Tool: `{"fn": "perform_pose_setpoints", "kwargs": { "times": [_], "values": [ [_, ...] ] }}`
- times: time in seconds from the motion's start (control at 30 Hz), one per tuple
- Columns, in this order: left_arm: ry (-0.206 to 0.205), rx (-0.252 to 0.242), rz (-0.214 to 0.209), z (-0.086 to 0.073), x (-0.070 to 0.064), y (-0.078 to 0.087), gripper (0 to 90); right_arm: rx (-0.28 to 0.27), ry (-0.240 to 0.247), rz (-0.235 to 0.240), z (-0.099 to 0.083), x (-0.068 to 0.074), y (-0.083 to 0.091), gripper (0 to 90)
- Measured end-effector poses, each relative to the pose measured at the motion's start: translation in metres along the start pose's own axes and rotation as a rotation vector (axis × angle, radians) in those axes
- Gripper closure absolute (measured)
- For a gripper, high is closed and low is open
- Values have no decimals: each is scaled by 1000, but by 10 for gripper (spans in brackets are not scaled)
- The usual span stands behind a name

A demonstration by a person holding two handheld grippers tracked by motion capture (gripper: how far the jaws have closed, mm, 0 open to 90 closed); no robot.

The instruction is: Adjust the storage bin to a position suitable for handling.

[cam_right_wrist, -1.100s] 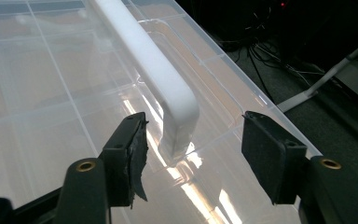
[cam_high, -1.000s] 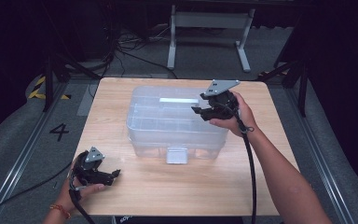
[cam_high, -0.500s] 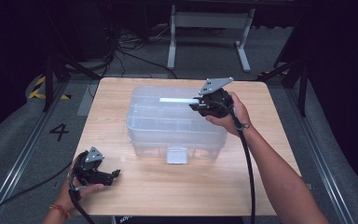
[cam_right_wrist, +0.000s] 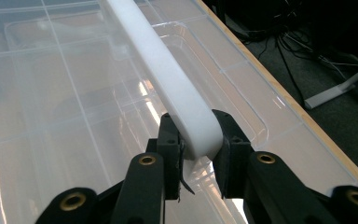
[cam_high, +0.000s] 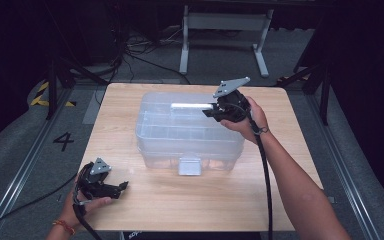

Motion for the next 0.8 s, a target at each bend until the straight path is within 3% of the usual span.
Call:
{"fn": "perform_pose_setpoints", "kwargs": {
  "times": [0.07, 0.1, 0.13, 0.23, 0.33, 0.5, 0.63, 0.8],
  "values": [
    [4, 3, 4, 0, 0, 1, 192, -4, -14, 14, 1, -3, 0, 752],
    [5, -7, 6, 0, -1, 2, 273, -1, -29, 22, 4, -6, -1, 752],
    [12, -5, 1, 1, -2, 2, 273, -1, -29, 22, 4, -6, -1, 752],
    [-2, -8, 29, 6, -5, 5, 358, 2, -36, 36, 6, -11, -1, 752],
    [-33, -86, 43, 21, -14, 16, 454, -4, -43, 53, 7, -14, -2, 752],
    [-105, -171, 3, 49, -26, 28, 591, 6, -37, 59, 10, -17, -3, 749],
    [-145, -187, -17, 65, -29, 29, 727, 16, -46, 51, 15, -21, -3, 745],
    [-157, -202, -22, 81, -31, 25, 830, 22, -48, 46, 19, -25, -3, 741]
  ]
}}
Point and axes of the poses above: each handheld gripper's, and its own axes: y roughly backward along the jaws, z roughly out of its top, x roughly to its left, the point moved 2 cm from there along -y, roughly forward along the jaws, and after that the axes turned 13 degrees about -z, right-handed, at the moved point
